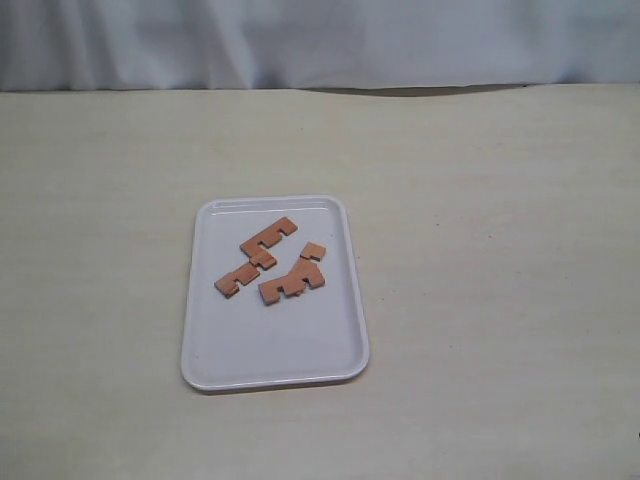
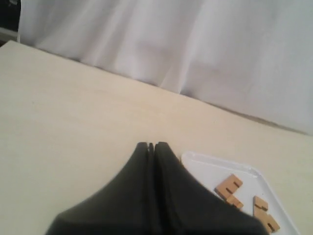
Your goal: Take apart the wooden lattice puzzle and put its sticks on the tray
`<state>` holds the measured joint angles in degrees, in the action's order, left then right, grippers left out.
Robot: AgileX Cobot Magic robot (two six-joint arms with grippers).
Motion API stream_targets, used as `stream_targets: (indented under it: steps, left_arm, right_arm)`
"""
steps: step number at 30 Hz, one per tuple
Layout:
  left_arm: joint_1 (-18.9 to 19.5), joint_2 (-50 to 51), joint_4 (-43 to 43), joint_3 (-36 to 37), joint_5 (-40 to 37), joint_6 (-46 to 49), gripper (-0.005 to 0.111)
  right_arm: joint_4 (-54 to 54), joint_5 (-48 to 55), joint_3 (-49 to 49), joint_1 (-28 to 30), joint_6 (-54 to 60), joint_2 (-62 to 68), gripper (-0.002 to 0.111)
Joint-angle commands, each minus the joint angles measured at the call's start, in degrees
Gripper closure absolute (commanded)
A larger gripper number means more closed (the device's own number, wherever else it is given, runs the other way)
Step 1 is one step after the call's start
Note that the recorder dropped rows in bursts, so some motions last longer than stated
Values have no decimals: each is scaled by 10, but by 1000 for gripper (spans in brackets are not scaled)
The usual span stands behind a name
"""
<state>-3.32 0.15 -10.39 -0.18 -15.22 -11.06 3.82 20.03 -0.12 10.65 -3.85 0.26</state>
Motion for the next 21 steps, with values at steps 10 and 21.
stream_targets:
  steps: [10,21]
  left_arm:
    - [-4,-1,97,2,-38,-7,107]
    - [-4,-1,97,2,-50,-8,107]
  right_arm:
    - [-2,-3,1,-2,1,-3,104]
    - [-2,-3,1,-2,1,-3,104]
